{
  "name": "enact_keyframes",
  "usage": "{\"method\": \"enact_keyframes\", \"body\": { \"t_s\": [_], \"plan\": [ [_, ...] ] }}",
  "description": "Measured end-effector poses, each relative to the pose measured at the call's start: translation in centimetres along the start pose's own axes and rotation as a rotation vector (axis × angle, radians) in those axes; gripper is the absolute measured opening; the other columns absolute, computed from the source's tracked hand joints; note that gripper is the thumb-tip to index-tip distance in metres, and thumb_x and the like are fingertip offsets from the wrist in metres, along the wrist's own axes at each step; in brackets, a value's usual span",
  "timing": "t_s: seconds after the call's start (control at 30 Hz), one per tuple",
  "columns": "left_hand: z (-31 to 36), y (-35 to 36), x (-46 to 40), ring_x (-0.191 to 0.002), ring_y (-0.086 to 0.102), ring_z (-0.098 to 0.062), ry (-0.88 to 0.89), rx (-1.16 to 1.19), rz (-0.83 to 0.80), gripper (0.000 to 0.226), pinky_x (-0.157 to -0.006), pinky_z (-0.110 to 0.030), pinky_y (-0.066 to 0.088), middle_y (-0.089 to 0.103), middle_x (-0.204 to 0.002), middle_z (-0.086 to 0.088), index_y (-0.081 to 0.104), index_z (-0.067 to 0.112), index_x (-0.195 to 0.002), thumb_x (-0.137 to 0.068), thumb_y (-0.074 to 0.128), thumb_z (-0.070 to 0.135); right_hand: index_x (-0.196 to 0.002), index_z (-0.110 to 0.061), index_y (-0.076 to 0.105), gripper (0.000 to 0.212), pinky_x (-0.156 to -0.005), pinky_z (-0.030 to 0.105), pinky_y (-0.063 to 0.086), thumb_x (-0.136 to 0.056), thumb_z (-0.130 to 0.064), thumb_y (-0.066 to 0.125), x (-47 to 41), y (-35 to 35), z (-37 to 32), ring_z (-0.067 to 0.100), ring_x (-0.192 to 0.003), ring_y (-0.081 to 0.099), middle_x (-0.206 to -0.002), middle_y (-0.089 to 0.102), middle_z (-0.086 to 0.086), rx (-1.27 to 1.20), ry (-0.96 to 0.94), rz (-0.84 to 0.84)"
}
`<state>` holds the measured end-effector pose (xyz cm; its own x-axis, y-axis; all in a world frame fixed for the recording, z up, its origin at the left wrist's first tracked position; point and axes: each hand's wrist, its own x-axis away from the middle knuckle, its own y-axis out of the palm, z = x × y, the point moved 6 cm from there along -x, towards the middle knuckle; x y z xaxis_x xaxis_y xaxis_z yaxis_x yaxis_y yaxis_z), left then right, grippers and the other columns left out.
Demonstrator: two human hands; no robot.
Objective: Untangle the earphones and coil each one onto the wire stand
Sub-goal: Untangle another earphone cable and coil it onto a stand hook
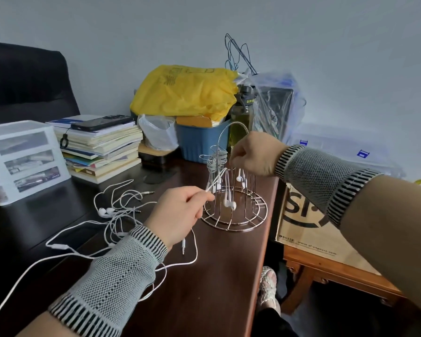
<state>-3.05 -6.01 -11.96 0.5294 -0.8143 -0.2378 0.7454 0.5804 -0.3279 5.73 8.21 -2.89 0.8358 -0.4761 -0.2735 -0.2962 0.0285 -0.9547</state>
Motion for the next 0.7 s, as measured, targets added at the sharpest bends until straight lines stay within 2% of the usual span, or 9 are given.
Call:
{"method": "enact_keyframes", "body": {
  "t_s": [0.1, 0.2, 0.27, 0.33, 0.37, 0.43, 0.5, 0.6, 0.7],
  "plan": [
    [0.2, -0.1, 0.1, -0.042, 0.038, -0.008, 0.024, -0.055, -0.005, 0.024, -0.043, -0.018, 0.031, 0.048, -0.052, 0.006, 0.075, 0.018, -0.084, -0.095, 0.054, 0.020, -0.100, -0.016, 0.074, 0.024, -0.078, 0.028, 0.051, -0.088, -0.017, 0.053, 1.5, -1.5, -0.8, 0.009, -0.074, 0.060, -0.095, 0.071, 0.000, -0.032, -0.024, 0.206],
    [0.1, 0.2, -0.1, -0.045, 0.043, -0.010, 0.028, -0.086, -0.034, 0.025, -0.047, -0.023, 0.036, 0.052, -0.052, 0.007, 0.074, 0.020, -0.078, -0.095, 0.055, 0.022, -0.077, -0.018, 0.068, 0.015, -0.067, 0.025, 0.049, -0.088, -0.021, 0.058, 5.1, -0.5, -1.3, 0.008, -0.064, 0.058, -0.069, 0.063, -0.007, -0.366, 0.094, 0.447],
    [-0.2, 0.7, 0.0, -0.046, 0.048, -0.010, 0.033, -0.150, -0.046, 0.029, -0.051, -0.024, 0.039, 0.056, -0.051, 0.008, 0.071, 0.016, -0.074, -0.095, 0.054, 0.025, -0.063, -0.013, 0.064, 0.029, -0.060, 0.026, 0.044, -0.088, -0.028, 0.060, 7.1, 2.9, -1.2, 0.008, -0.052, 0.051, -0.052, 0.057, -0.004, -0.673, 0.281, 0.481],
    [-0.2, 1.1, 0.3, -0.047, 0.054, -0.007, 0.045, -0.251, -0.050, 0.036, -0.054, -0.024, 0.043, 0.059, -0.052, 0.009, 0.063, 0.014, -0.066, -0.097, 0.051, 0.028, -0.066, -0.002, 0.067, 0.037, -0.060, 0.030, 0.045, -0.089, -0.031, 0.062, 8.2, 6.8, -1.3, 0.010, -0.051, 0.053, -0.052, 0.060, 0.001, -1.013, 0.457, 0.480],
    [-0.2, 1.3, 0.6, -0.048, 0.056, -0.006, 0.057, -0.308, -0.055, 0.038, -0.055, -0.024, 0.044, 0.060, -0.053, 0.008, 0.060, 0.016, -0.063, -0.098, 0.049, 0.027, -0.070, 0.002, 0.068, 0.037, -0.061, 0.030, 0.044, -0.089, -0.029, 0.063, 8.5, 8.3, -1.7, 0.010, -0.054, 0.053, -0.054, 0.060, 0.002, -1.162, 0.502, 0.475],
    [-0.1, 1.5, 1.1, -0.050, 0.059, -0.004, 0.082, -0.448, -0.074, 0.039, -0.057, -0.020, 0.046, 0.062, -0.058, 0.006, 0.055, 0.020, -0.062, -0.100, 0.045, 0.025, -0.068, -0.004, 0.070, 0.028, -0.067, 0.031, 0.044, -0.089, -0.022, 0.065, 8.4, 10.4, -3.1, 0.012, -0.063, 0.053, -0.063, 0.060, 0.002, -1.364, 0.473, 0.479],
    [-0.3, 1.5, 1.6, -0.058, 0.063, -0.009, 0.095, -0.577, -0.099, 0.037, -0.065, -0.027, 0.052, 0.065, -0.064, 0.003, 0.054, 0.023, -0.065, -0.100, 0.042, 0.027, -0.070, -0.011, 0.072, 0.020, -0.071, 0.029, 0.047, -0.088, -0.014, 0.066, 8.0, 11.3, -4.3, 0.011, -0.069, 0.055, -0.069, 0.063, 0.003, -1.479, 0.427, 0.490],
    [-0.6, 1.2, 2.4, -0.068, 0.062, -0.017, 0.113, -0.699, -0.118, 0.035, -0.071, -0.035, 0.049, 0.067, -0.071, 0.000, 0.057, 0.017, -0.072, -0.100, 0.040, 0.031, -0.070, -0.009, 0.070, 0.018, -0.065, 0.020, 0.045, -0.087, -0.007, 0.065, 8.0, 11.7, -4.3, 0.011, -0.067, 0.050, -0.066, 0.059, 0.001, -1.528, 0.471, 0.563],
    [-1.4, -0.1, 2.8, -0.081, 0.059, -0.018, 0.103, -0.799, -0.145, 0.033, -0.076, -0.034, 0.045, 0.067, -0.079, 0.003, 0.066, 0.021, -0.085, -0.100, 0.041, 0.036, -0.068, -0.012, 0.063, 0.023, -0.062, 0.028, 0.045, -0.091, -0.011, 0.060, 8.2, 12.0, -2.8, 0.017, -0.063, 0.050, -0.059, 0.058, -0.002, -1.540, 0.591, 0.683]
  ]
}}
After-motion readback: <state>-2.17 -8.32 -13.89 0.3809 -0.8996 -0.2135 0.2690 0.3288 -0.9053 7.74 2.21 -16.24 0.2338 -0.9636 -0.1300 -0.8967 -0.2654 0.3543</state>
